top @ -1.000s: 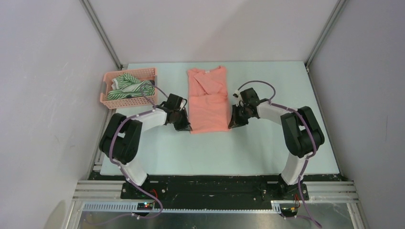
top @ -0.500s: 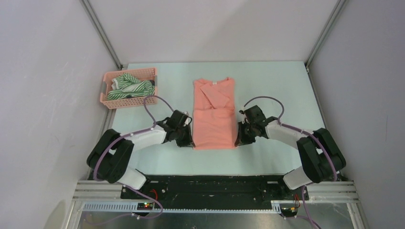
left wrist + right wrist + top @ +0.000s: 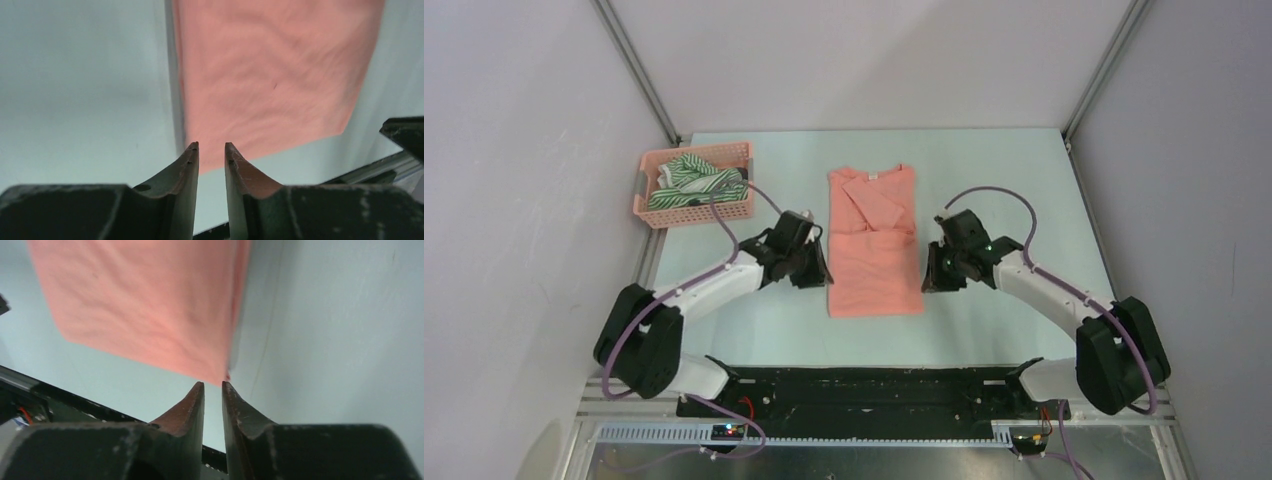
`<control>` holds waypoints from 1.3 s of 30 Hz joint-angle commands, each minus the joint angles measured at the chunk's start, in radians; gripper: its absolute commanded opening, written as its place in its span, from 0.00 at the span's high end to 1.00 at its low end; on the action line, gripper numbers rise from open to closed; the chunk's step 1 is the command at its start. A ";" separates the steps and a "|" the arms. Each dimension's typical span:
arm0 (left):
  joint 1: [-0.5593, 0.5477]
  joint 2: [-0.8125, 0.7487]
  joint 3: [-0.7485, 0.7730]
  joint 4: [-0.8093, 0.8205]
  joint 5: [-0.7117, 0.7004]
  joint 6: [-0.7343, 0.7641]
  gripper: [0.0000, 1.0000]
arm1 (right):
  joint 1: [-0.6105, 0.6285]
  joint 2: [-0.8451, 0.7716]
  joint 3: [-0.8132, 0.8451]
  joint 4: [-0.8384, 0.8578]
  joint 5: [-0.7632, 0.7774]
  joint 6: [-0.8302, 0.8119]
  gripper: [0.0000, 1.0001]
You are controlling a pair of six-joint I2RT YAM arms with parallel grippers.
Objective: Fold and stack the mixed laundry pile
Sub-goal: Fold the T-shirt at the center of the board.
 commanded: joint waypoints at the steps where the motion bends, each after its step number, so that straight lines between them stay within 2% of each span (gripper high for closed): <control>1: 0.054 0.099 0.144 0.017 0.011 0.059 0.70 | -0.027 0.069 0.137 0.071 -0.013 -0.062 0.79; 6: 0.090 0.256 0.307 0.033 -0.019 0.120 0.69 | -0.063 0.224 0.229 0.180 -0.092 -0.089 0.82; 15: 0.149 0.553 0.545 0.107 0.049 0.124 0.70 | -0.169 0.522 0.448 0.268 -0.184 -0.089 0.80; 20: 0.172 0.650 0.636 0.113 0.048 0.135 0.71 | -0.237 0.659 0.540 0.279 -0.224 -0.064 0.78; 24: 0.180 0.695 0.693 0.114 0.038 0.158 0.70 | -0.285 0.706 0.558 0.303 -0.267 -0.029 0.77; 28: 0.190 0.646 0.708 0.112 0.054 0.162 0.66 | -0.294 0.670 0.557 0.231 -0.266 -0.049 0.73; 32: 0.191 0.510 0.654 0.083 0.063 0.166 0.50 | -0.290 0.533 0.492 0.131 -0.220 -0.057 0.58; 35: 0.188 0.378 0.523 0.065 0.091 0.146 0.42 | -0.279 0.390 0.399 0.085 -0.193 -0.056 0.50; 36: 0.187 0.351 0.487 0.064 0.099 0.140 0.42 | -0.278 0.360 0.335 0.085 -0.194 -0.055 0.46; 37: 0.186 0.298 0.421 0.064 0.115 0.127 0.41 | -0.275 0.295 0.298 0.090 -0.196 -0.051 0.39; 39: 0.178 0.224 0.314 0.066 0.129 0.112 0.40 | -0.265 0.205 0.198 0.102 -0.197 -0.039 0.34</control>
